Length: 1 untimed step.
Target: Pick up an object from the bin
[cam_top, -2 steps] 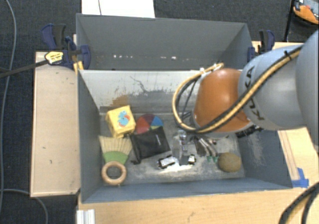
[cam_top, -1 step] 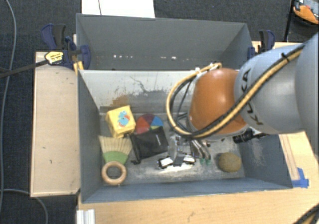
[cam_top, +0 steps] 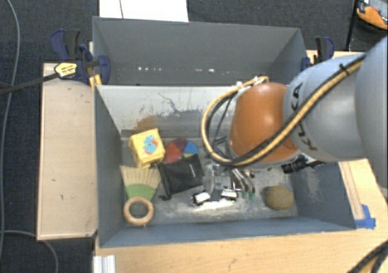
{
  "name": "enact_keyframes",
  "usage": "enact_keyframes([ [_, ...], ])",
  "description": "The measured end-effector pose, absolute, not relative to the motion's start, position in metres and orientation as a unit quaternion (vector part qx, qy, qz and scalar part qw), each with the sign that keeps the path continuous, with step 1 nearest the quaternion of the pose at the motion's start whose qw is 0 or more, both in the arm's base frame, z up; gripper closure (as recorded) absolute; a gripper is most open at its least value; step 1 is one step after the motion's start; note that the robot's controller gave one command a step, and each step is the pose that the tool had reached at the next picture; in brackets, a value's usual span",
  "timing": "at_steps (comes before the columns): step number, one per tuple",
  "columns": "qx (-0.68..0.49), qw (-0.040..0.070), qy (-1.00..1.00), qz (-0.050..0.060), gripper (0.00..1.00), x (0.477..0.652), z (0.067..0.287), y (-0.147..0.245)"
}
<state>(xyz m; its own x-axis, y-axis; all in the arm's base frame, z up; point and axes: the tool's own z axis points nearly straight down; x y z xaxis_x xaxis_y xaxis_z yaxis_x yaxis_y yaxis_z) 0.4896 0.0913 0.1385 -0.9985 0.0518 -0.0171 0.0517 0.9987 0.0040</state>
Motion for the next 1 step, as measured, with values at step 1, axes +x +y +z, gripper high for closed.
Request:
enact_keyframes([
  [1,-0.029,0.008,1.000,0.000,1.00,0.4936,0.1305,0.0745],
])
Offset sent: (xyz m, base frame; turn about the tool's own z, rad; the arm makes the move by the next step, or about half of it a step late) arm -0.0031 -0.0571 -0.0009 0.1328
